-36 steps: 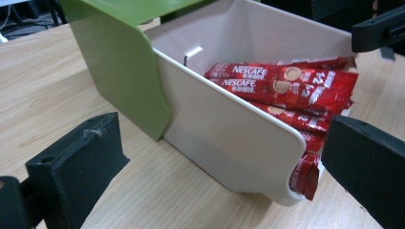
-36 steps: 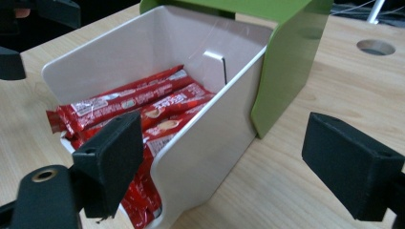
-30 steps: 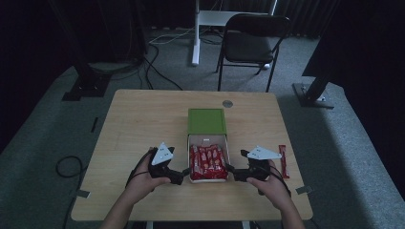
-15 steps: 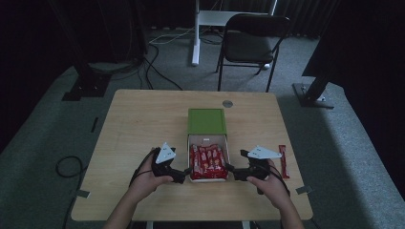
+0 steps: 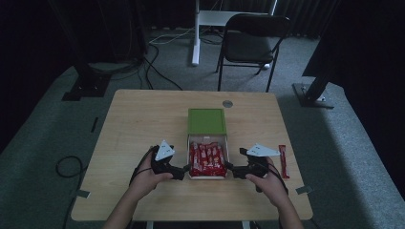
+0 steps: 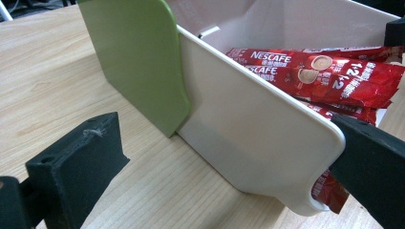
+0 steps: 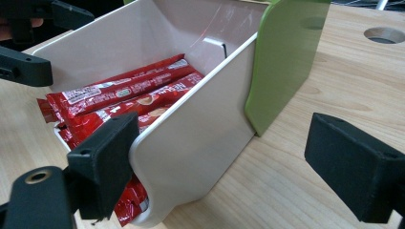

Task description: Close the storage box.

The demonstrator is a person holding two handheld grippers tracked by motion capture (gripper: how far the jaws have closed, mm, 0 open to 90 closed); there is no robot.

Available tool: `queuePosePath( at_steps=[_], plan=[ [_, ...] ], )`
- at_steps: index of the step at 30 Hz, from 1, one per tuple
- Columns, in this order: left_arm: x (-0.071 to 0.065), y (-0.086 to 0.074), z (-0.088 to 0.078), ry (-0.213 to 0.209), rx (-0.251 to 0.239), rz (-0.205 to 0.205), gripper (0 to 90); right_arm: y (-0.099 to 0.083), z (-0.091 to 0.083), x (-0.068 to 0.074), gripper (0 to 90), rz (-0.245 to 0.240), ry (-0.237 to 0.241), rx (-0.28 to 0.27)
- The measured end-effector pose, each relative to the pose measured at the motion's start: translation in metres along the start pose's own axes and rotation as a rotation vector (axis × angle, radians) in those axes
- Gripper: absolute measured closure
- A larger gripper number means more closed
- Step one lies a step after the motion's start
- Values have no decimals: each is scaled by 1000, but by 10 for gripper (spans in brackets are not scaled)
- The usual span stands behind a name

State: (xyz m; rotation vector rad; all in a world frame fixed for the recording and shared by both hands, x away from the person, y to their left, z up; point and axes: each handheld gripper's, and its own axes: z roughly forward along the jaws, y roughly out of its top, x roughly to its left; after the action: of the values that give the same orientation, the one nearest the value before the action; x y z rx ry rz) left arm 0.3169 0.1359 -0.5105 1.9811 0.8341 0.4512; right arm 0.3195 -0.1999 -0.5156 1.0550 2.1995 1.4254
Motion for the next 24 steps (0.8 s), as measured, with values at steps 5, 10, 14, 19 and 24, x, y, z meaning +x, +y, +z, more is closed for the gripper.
queuePosePath(
  at_steps=[5, 10, 14, 19, 24],
  plan=[
    [1, 2, 1, 16, 0, 4, 12, 1, 2, -1, 118, -4, -3, 0],
    [2, 3, 2, 27, 0, 13, 12, 2, 4, -3, 117, 1, -2, -1],
    [3, 4, 3, 22, -1, 7, 12, 3, 5, -5, 113, 12, -2, -5],
    [5, 6, 5, 23, 2, 13, 12, 3, 7, -7, 113, 15, -9, -8],
    [8, 7, 8, 21, 3, 4, 12, 5, 9, -9, 113, 13, -16, -8]
  ],
)
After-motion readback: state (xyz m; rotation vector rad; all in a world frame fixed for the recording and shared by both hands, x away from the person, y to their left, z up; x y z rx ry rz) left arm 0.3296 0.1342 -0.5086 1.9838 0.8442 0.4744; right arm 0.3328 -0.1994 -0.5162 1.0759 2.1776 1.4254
